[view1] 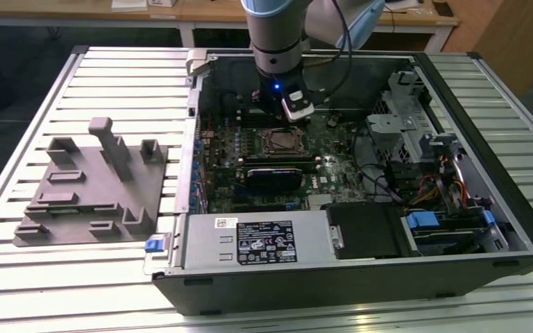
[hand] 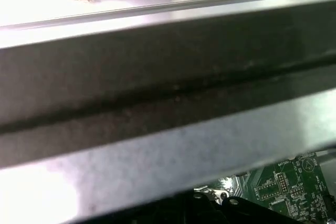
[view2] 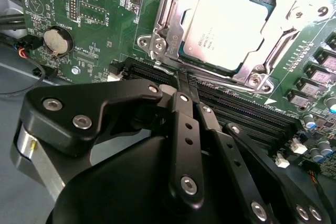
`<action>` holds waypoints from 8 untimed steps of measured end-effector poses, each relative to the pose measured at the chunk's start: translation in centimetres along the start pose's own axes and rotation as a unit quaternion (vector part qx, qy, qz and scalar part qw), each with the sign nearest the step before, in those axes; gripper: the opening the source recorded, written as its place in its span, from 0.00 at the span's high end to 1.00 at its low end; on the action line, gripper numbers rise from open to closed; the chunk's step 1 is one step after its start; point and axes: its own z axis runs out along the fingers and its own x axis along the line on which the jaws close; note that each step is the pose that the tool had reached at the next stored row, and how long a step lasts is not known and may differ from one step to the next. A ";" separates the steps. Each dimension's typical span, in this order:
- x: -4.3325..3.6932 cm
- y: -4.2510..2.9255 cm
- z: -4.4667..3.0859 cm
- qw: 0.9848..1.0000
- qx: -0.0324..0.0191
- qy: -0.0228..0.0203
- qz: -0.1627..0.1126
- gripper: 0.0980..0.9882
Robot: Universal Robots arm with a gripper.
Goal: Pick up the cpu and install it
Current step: 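Install the first cpu locking lever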
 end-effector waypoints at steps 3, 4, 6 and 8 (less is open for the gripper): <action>-0.04 0.05 -0.23 1.000 0.000 0.000 0.000 0.99; -0.06 0.08 -0.37 1.000 0.000 0.000 0.000 0.99; -0.09 0.13 -0.60 1.000 0.000 0.000 0.000 0.99; -0.10 0.15 -0.66 1.000 0.000 0.000 0.000 0.99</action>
